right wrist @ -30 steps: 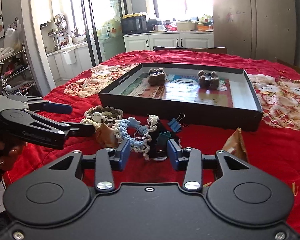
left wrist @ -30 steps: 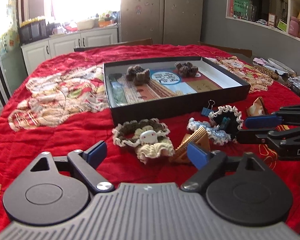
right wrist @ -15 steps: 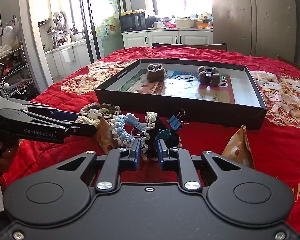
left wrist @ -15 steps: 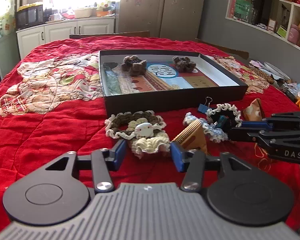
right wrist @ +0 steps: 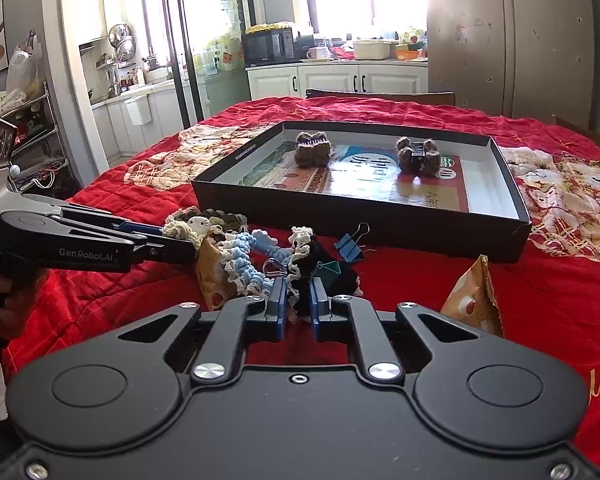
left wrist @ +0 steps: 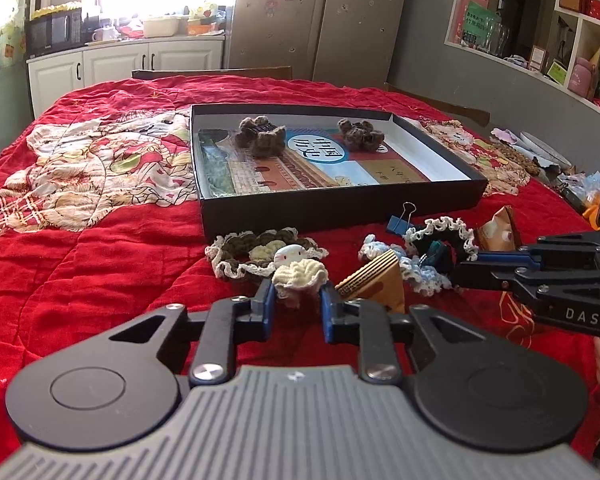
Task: Organize objects
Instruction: 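Grasp the black-and-white scrunchie with the right tool while the left tool grasps the cream crocheted scrunchie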
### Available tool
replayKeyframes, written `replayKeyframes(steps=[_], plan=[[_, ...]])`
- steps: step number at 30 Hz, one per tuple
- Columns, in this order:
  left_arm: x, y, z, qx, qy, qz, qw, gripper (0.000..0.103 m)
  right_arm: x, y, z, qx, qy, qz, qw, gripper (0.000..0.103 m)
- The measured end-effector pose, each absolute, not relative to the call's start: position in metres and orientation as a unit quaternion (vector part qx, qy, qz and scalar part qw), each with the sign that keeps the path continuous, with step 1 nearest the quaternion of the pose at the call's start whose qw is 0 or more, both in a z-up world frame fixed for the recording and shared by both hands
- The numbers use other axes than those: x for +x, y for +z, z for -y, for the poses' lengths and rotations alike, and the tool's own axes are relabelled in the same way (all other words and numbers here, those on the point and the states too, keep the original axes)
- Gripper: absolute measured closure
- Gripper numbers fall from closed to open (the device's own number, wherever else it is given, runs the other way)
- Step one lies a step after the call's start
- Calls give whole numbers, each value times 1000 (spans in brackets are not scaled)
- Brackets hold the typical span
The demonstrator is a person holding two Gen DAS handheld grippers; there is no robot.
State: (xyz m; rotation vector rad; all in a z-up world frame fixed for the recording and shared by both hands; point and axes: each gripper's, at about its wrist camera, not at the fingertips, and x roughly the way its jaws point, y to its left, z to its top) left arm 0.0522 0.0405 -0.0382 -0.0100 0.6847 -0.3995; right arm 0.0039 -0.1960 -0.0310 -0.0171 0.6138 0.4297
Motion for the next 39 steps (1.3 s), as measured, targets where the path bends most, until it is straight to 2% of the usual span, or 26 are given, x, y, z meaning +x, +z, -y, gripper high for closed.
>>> replayKeyframes(steps=[7, 13, 26, 28, 29, 32, 39], plan=[[49, -35, -42, -6, -198, -331, 923, 82, 1, -29, 197, -7, 211, -295, 932, 93], [43, -28, -42, -5, -206, -323, 924, 92, -1, -25, 200, -4, 210, -289, 934, 94], [32, -11, -36, 8, -221, -301, 927, 93, -11, -8, 206, -2, 213, -261, 941, 94], [33, -12, -35, 17, -224, -302, 927, 90, -12, -6, 207, -2, 213, -257, 943, 94], [32, -13, -35, 22, -224, -300, 927, 82, -13, -5, 207, -2, 212, -255, 943, 94], [32, -16, -34, 38, -224, -297, 928, 66, -15, -2, 210, -1, 211, -251, 945, 94], [32, -24, -33, 80, -231, -289, 926, 65, -17, 2, 213, 0, 209, -247, 946, 94]])
